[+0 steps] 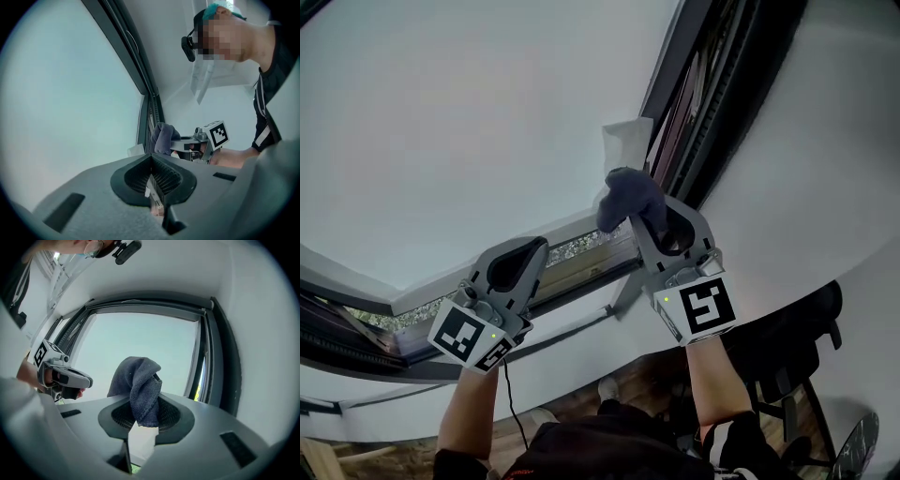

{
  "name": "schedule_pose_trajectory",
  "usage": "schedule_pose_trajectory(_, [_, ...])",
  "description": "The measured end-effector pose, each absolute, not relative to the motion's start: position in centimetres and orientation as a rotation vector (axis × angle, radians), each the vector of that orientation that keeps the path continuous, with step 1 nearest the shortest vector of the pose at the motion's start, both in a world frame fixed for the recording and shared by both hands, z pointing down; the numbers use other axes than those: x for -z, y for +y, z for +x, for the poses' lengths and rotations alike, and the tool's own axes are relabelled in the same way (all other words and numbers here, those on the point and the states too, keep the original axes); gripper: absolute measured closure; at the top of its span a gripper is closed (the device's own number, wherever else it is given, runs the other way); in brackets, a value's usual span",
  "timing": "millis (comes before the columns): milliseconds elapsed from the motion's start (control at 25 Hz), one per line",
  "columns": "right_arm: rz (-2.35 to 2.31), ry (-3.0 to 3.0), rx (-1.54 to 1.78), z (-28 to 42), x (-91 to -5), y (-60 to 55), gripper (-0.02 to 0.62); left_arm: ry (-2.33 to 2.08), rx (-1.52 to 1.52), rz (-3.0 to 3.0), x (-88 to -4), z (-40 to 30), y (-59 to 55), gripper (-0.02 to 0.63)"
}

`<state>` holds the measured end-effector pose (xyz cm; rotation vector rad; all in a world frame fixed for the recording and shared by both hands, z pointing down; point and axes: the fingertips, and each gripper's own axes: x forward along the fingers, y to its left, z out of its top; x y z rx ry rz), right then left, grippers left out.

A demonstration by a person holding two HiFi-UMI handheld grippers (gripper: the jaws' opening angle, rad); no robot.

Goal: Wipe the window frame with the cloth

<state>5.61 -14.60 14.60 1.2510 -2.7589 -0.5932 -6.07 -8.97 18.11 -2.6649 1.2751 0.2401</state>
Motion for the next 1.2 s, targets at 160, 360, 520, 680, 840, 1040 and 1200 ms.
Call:
schedule_pose_trajectory(160, [1.318, -2.748, 0.648, 7.4, -12.1, -15.3, 0.517, 1.224, -0.249, -2.655, -16.5, -4.4, -9.9, 0.586])
schedule_pose_trajectory(360, [1.405, -2.723, 0.729, 9.9, -8.6, -16.6, 0.517, 1.169, -0.256, -2.647, -14.8, -2.2, -11.6, 0.586])
schedule_pose_trajectory(520, [1.495, -2.672, 0.778, 11.7, -6.1, -17.5, 0.517, 1.119, -0.255, -2.655, -14.1, -0.6, -12.4, 0.586])
schedule_pose_trajectory(680, [1.581, -2.624, 0.817, 13.0, -4.3, -17.6, 0.517, 1.069, -0.287, -2.648, -13.2, 0.7, -12.7, 0.586])
schedule_pose_trajectory(840, [1.648, -2.581, 0.823, 14.6, -3.0, -18.6, 0.517, 1.033, -0.286, -2.678, -11.8, 2.8, -13.6, 0.586])
schedule_pose_trajectory(1040, [1.73, -2.547, 0.817, 15.6, -1.5, -19.2, 0.517, 0.965, -0.307, -2.609, -9.8, 4.2, -14.3, 0.586])
schedule_pose_trajectory(1200, [1.768, -2.543, 0.824, 16.0, -0.1, -19.6, 0.517, 0.947, -0.303, -2.608, -9.1, 4.9, -14.9, 0.586])
